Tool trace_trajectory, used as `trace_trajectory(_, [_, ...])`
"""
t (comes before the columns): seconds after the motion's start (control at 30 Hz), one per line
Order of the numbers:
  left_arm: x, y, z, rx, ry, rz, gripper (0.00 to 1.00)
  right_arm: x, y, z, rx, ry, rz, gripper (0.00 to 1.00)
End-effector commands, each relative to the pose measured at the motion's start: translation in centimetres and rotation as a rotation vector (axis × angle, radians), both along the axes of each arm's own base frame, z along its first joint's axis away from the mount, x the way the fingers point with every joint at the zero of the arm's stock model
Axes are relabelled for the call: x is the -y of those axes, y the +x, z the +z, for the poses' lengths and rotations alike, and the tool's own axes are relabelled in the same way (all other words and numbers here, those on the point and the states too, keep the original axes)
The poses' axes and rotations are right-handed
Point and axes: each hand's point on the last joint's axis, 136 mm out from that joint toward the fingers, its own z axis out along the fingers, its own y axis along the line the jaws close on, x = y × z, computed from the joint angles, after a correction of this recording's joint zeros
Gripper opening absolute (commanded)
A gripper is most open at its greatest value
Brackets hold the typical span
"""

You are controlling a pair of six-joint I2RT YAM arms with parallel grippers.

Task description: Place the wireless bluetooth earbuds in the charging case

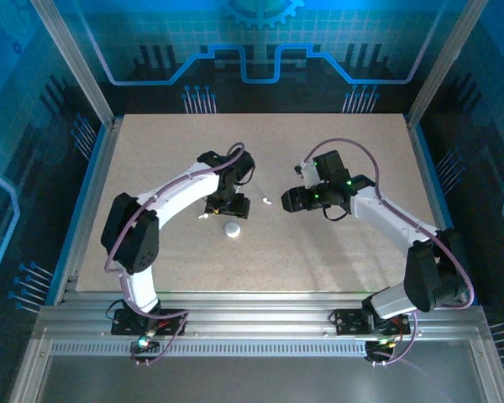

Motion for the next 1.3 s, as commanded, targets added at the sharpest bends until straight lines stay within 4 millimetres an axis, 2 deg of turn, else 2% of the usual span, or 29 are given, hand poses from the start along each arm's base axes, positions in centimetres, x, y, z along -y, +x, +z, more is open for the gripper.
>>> trace_trajectory(0.0, [0.0, -0.6, -0.4, -0.016, 0.060, -0.052, 0.71, 0.2, 0.5, 0.4, 0.013, 0.003, -0.017, 0.66])
trace_trajectory(0.33, [0.4, -0.3, -3.6, -0.075, 0.086, 0.042, 0.67, 1.1, -0.3, 0.2, 0.006, -0.021, -0.035, 0.66])
trace_trajectory(0.57, [0.3, 0.2, -4.8, -0.086, 0.095, 0.097, 0.67, 1.3, -0.5, -0.2, -0.006, -0.025, -0.041, 0.65])
trace_trajectory(0.87, [0.1, 0.6, -6.2, -0.117, 0.114, 0.093, 0.66, 1.5, -0.5, 0.3, 0.001, -0.030, -0.040, 0.63])
trace_trajectory(1.27, [0.0, -0.1, -7.4, -0.161, 0.121, 0.102, 0.66, 2.0, -0.5, 0.5, 0.006, -0.030, -0.054, 0.63])
